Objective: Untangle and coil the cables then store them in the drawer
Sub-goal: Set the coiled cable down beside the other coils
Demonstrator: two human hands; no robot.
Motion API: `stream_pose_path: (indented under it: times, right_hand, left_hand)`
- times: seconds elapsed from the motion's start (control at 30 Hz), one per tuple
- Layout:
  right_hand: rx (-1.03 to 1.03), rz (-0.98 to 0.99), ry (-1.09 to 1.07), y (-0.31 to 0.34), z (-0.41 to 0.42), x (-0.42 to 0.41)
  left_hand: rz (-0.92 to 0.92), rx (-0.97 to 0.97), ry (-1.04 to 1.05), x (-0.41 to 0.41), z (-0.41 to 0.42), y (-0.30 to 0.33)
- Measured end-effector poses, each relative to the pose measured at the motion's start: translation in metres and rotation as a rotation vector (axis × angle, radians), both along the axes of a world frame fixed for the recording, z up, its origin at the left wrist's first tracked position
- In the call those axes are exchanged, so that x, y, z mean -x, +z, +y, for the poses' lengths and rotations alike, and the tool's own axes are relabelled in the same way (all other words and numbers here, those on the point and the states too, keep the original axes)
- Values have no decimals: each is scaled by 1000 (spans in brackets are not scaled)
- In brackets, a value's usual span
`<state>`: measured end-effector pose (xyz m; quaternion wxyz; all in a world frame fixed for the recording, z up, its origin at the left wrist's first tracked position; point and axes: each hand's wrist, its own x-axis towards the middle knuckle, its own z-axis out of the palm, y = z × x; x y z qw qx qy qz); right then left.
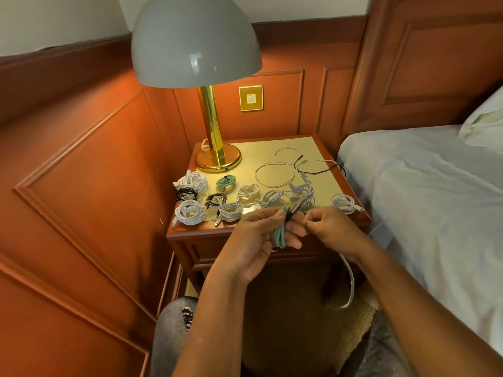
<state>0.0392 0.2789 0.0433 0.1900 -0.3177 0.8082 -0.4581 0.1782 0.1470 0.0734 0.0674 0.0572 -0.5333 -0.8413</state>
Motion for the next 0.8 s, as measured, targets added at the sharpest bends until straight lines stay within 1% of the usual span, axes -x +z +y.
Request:
stream_pose_path:
  times: [0.17, 0.4, 0.53, 0.67, 0.8]
  right_hand:
    - [-20, 102, 126, 44, 6, 19]
    - [-73, 323, 148, 94, 12, 24]
    - [-113, 413, 157, 102, 14, 13]
    - [-157, 446, 142, 103, 19, -6]
    - [-173, 456, 62, 90, 21, -25]
  left_hand:
    - [-60, 131, -104, 0, 5, 2]
    - [-141, 355, -158, 7, 15, 6]
    - [-217, 479, -119, 16, 19, 6]
    - [-268, 513, -64, 26, 17, 2]
    - [-273, 563, -9, 34, 22, -4]
